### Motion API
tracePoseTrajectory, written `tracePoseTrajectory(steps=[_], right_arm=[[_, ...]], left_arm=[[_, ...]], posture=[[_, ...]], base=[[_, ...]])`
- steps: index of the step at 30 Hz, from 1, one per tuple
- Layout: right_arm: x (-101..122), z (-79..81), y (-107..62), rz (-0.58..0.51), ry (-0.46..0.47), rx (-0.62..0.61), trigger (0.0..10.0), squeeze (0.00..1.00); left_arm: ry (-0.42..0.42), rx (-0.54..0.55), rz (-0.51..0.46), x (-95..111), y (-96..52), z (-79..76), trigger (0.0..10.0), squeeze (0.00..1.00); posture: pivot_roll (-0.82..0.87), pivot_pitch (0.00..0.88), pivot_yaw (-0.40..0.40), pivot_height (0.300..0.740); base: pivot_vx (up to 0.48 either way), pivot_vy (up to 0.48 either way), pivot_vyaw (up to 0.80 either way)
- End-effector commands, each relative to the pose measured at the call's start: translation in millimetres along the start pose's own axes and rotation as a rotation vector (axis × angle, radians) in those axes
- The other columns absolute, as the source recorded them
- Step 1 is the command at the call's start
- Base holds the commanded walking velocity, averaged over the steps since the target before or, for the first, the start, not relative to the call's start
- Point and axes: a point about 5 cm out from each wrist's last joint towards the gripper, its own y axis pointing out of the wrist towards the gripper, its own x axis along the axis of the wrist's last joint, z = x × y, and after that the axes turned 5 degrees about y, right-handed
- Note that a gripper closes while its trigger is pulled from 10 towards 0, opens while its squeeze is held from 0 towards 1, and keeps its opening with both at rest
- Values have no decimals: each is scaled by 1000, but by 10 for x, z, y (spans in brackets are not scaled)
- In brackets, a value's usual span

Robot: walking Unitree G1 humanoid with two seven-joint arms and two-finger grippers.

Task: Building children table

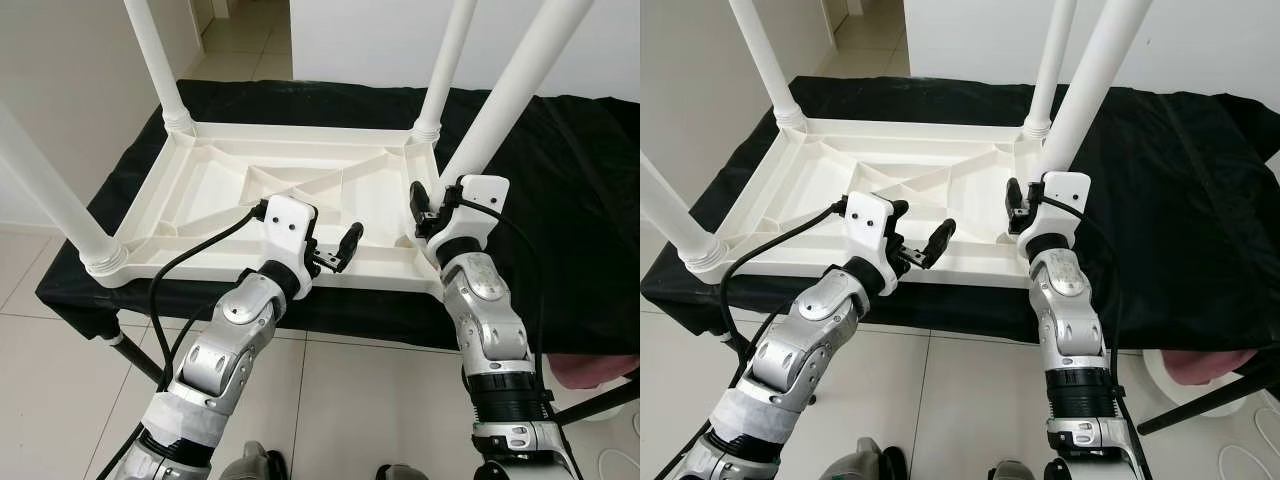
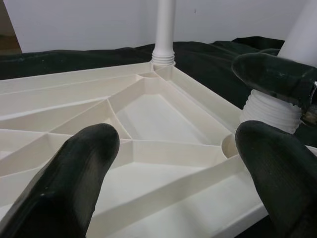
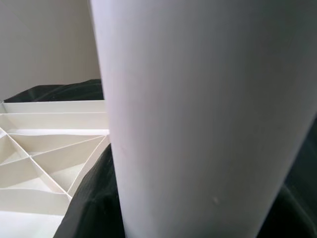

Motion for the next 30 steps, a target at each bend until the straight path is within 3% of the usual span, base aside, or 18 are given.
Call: tracePoseTrajectory(steps=[1,6,11,13,23,30], right_arm=[[58,-34,-38,-39,-4,4,10000,0],[44,-166,-189,-50,-17,-56,10000,0],[35,-178,-227,-47,-24,-62,10000,0],[-26,-215,-322,-20,-43,-90,10000,0],[-83,-196,-419,14,-80,-74,10000,0],[-305,-259,-489,82,-94,-76,10000,0]], left_arm=[[19,-305,-37,22,-50,-184,10000,0],[8,-305,-55,55,-58,-188,10000,0],[5,-312,-58,64,-59,-188,10000,0],[28,-352,-41,22,-90,-210,10000,0],[61,-471,8,-58,-159,-331,10000,0],[43,-457,2,-47,-129,-346,10000,0]], posture=[[-82,59,40,740],[-86,50,31,740],[-89,50,29,740],[-96,50,29,740],[-107,57,34,740],[-108,74,35,740]], base=[[0,0,0],[0,0,0],[0,0,0],[0,0,0],[0,0,0],[0,0,0]])
